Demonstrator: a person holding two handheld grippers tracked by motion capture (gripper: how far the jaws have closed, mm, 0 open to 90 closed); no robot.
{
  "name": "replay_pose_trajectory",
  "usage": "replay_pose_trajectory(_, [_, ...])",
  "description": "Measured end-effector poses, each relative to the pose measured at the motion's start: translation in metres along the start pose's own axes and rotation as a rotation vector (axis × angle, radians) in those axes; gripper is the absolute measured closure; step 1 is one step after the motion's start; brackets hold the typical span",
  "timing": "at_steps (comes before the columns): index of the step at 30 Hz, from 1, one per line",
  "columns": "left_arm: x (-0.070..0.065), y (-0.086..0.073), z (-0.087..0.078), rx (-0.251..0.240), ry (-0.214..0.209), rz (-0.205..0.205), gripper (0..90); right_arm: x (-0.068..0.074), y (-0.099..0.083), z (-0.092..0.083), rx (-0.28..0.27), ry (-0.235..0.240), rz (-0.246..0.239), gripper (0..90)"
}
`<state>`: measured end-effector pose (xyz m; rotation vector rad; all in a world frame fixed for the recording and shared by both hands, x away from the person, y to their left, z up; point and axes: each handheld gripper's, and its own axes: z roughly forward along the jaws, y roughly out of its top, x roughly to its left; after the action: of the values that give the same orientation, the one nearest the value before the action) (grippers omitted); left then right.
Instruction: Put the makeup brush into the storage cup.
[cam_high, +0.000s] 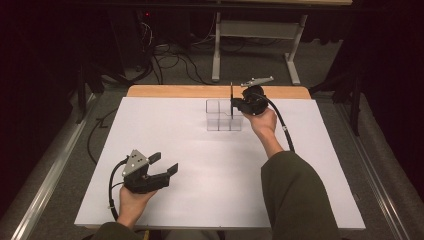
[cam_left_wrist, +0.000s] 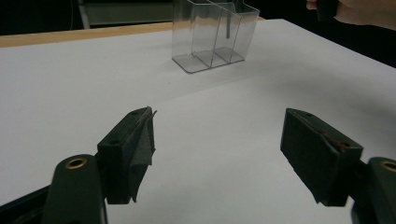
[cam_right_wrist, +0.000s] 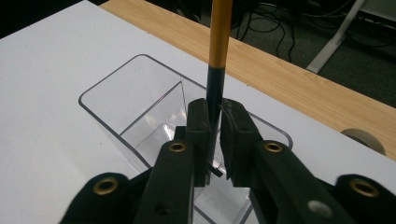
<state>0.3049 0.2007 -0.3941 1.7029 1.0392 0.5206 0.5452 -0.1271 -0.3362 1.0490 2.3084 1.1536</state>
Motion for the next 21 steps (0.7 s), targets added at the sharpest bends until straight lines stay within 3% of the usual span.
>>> replay_pose_trajectory(1, [0.000, 0.000, 0.000, 0.000, 0.000, 0.000, 26.4, 0.000, 0.000, 0.000, 0.000, 0.000, 0.000, 80.1])
replay_pose_trajectory(2, [0.000, 0.000, 0.000, 0.000, 0.000, 0.000, 26.4, -0.001, 0.000, 0.000, 0.001, 0.006, 0.012, 71.8])
replay_pose_trajectory(12, [0.000, 0.000, 0.000, 0.000, 0.001, 0.001, 26.4, -0.001, 0.000, -0.010, -0.005, 0.028, 0.034, 57.9])
replay_pose_trajectory(21, [0.000, 0.000, 0.000, 0.005, 0.002, 0.005, 26.4, 0.003, 0.000, -0.023, -0.046, 0.053, 0.039, 52.8])
